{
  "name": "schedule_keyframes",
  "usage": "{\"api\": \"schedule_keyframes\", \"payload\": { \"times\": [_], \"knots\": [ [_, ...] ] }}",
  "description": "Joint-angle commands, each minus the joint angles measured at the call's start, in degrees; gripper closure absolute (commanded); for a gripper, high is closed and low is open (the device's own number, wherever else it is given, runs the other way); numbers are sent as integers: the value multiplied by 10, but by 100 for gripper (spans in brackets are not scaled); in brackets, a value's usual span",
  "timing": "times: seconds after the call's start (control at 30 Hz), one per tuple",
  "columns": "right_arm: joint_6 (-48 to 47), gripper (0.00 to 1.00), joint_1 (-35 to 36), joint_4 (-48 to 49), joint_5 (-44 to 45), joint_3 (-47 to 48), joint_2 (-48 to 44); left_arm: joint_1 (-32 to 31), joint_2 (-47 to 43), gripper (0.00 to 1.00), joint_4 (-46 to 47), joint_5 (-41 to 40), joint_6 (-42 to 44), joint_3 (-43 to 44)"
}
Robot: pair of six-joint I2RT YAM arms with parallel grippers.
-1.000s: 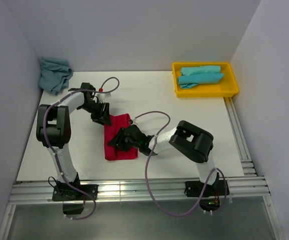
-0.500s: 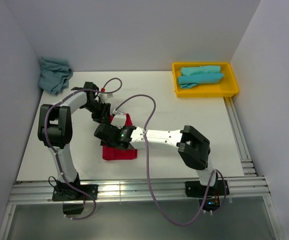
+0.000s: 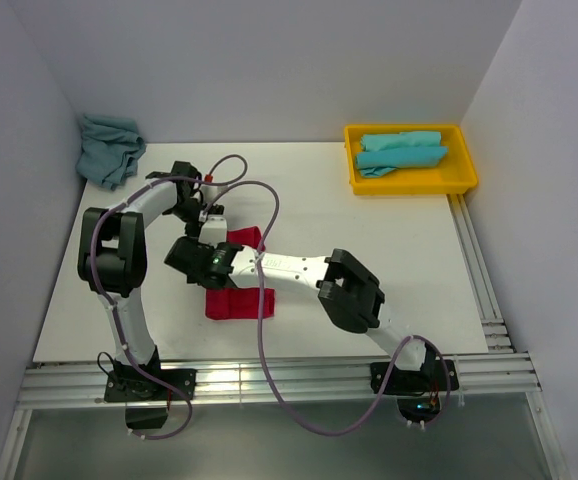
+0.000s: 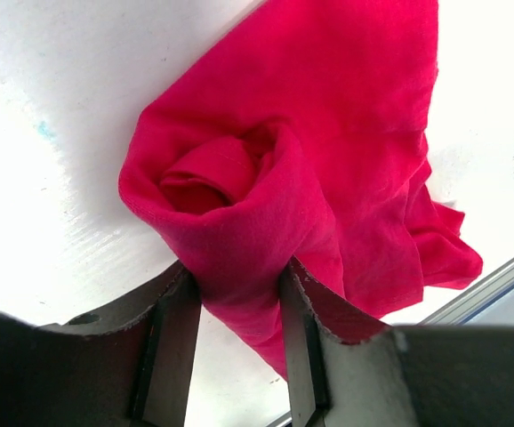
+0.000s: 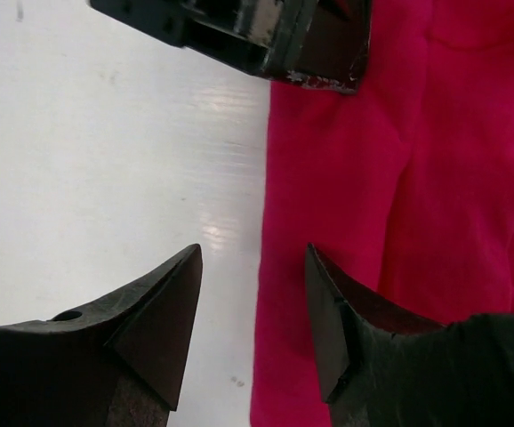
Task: Roll the t-shirts
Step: Roll the tshirt
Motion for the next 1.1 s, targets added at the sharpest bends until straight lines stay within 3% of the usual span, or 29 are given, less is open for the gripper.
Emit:
{"api": "schedule_keyframes", "payload": {
  "times": [0.0,0.47,1.07],
  "knots": [
    [-12,43,-8,-21,17,11,5,-6,5,57,7,-15,0,28],
    [26,41,-9,-39,15,-62,5,-7,-4,32,-7,-2,11,60],
    [44,40,-8,-121,30,-49,33,18,0,27,-39,23,21,122]
  ]
}}
